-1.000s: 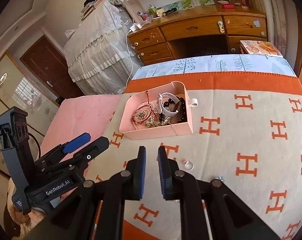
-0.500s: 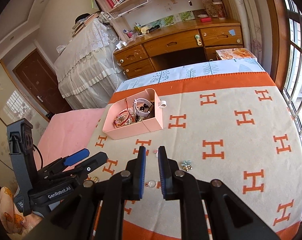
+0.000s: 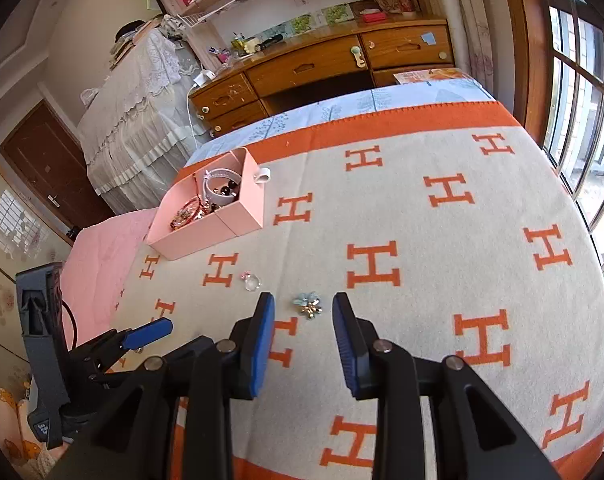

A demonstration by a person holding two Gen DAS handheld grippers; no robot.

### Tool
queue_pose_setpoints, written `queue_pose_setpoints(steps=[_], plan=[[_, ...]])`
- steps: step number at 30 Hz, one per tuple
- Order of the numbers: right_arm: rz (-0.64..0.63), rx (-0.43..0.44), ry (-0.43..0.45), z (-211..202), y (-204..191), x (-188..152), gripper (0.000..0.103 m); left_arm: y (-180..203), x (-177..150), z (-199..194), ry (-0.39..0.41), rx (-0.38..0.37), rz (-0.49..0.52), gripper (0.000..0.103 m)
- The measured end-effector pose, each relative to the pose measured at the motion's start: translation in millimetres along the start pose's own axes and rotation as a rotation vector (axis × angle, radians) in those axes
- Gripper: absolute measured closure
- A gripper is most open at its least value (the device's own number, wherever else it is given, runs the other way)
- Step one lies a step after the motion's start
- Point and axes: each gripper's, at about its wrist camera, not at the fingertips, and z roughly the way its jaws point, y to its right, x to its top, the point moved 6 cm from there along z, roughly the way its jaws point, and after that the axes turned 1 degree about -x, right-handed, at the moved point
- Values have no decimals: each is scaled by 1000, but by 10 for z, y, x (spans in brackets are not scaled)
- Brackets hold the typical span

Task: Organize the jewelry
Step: 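Grasp the blue flower brooch with the right tool while the left tool grasps the gold coin pendant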

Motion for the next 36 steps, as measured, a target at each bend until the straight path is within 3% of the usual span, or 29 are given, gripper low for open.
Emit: queue_pose_setpoints(steps=[15, 26, 28, 36], plan=[[-109, -37, -87, 564, -51, -140, 73, 9, 20, 129, -18, 13, 4, 29], [-303, -147, -25, 670, -268, -184, 75, -679, -228, -351, 49, 140, -104, 29], [-318, -143, -17, 671, -291, -201, 87, -810, -327, -447, 65, 163, -125, 29], [-338, -85, -4, 604, -443, -323, 87, -1274, -704, -536, 61, 230, -216, 30]])
